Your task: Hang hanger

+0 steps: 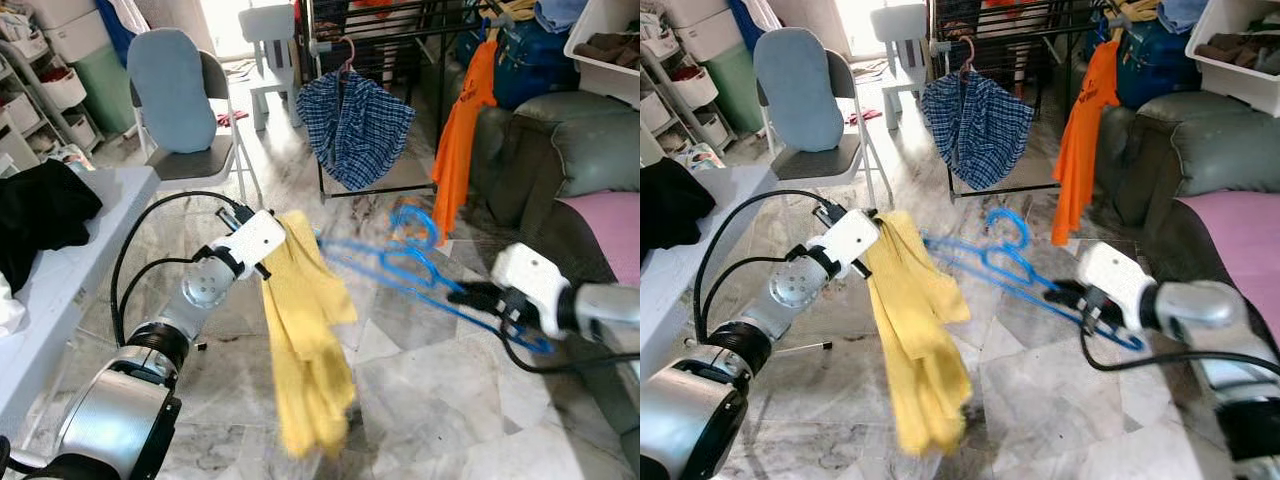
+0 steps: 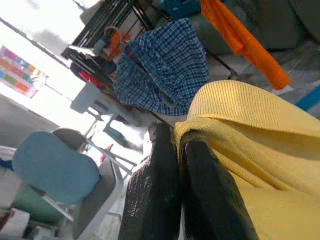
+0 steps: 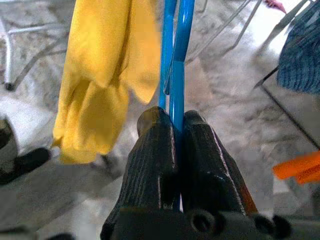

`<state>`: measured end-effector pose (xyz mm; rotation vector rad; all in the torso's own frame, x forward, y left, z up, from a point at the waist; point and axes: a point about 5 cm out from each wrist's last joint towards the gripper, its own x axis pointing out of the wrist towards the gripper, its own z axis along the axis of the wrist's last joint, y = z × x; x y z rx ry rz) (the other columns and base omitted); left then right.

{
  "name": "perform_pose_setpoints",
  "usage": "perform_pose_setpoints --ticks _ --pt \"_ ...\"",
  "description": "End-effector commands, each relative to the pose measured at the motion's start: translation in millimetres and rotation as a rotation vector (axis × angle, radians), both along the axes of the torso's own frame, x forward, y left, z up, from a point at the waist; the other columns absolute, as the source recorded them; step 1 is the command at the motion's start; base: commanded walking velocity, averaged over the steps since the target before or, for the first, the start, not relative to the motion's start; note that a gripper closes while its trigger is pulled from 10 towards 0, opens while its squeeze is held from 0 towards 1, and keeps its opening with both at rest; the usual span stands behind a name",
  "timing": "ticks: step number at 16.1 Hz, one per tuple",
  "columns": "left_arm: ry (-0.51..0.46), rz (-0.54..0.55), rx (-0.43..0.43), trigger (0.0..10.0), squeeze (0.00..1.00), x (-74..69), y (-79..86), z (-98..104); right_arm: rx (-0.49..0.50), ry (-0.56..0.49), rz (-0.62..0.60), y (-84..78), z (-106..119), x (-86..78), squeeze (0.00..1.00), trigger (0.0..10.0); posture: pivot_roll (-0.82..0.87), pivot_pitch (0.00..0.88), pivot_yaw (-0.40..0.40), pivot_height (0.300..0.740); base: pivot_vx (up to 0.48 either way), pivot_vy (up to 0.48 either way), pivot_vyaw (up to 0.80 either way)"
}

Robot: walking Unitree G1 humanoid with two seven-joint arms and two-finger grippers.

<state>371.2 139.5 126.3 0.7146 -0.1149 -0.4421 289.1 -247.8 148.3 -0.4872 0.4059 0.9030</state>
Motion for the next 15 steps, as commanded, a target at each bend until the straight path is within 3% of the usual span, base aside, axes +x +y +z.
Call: perform_pose_setpoints --ticks 1,3,7,11,15 --pt "-0.055 0.027 -0.001 10.0 0.0 6.9 4.9 15.6 0.023 -0.016 0.043 4.8 9.2 -1.8 0.0 10.0 -0.18 0.0 0.159 0.74 0.0 0.0 0.0" --pt "-0.077 0.021 -0.07 10.0 0.0 9.1 -0.3 23.8 0.059 0.049 0.079 6.4 5.1 -11.8 0.0 10.0 -0.18 0.0 0.167 0.74 0.0 0.0 0.0" --pt "-0.091 -0.121 -0.19 10.0 0.0 5.9 -17.2 35.6 0.121 0.072 0.083 17.2 -3.2 -11.6 0.0 10.0 -0.18 0.0 0.172 0.74 0.0 0.0 0.0" --pt "-0.032 -0.252 -0.287 10.0 0.0 1.6 -26.3 38.4 0.146 0.06 0.076 21.5 -2.9 -7.0 0.0 10.0 -0.17 0.0 0.171 0.74 0.0 0.0 0.0" --pt "0.04 -0.412 -0.351 10.0 0.0 -5.0 -41.4 38.5 0.186 0.115 0.118 43.5 -18.3 -4.2 0.0 10.0 -0.17 0.0 0.175 0.74 0.0 0.0 0.0"
